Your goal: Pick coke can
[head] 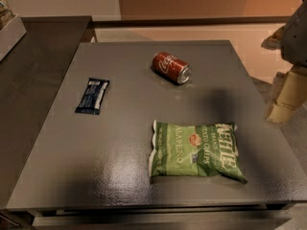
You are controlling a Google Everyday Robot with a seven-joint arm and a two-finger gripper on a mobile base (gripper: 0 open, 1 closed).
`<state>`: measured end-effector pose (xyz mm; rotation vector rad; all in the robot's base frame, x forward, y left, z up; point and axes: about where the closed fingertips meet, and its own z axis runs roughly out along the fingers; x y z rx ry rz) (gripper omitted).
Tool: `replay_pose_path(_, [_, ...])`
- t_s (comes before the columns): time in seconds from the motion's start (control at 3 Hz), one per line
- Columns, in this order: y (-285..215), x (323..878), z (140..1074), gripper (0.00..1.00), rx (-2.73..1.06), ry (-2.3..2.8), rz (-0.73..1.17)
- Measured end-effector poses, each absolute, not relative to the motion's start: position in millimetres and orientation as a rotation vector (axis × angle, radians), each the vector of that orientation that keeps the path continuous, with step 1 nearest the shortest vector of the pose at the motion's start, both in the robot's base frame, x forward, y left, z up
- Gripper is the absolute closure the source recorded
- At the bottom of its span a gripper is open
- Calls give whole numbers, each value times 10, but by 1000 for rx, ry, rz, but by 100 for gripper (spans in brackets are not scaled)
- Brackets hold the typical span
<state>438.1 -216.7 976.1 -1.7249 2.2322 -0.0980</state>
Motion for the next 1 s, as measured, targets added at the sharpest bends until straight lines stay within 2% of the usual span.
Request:
replay_pose_path(0.67, [-2167,4382,9761,0,-1725,2232,-98])
replay_pose_path(1.0, [-2042,4597,9705,0,-1662,2282,-84])
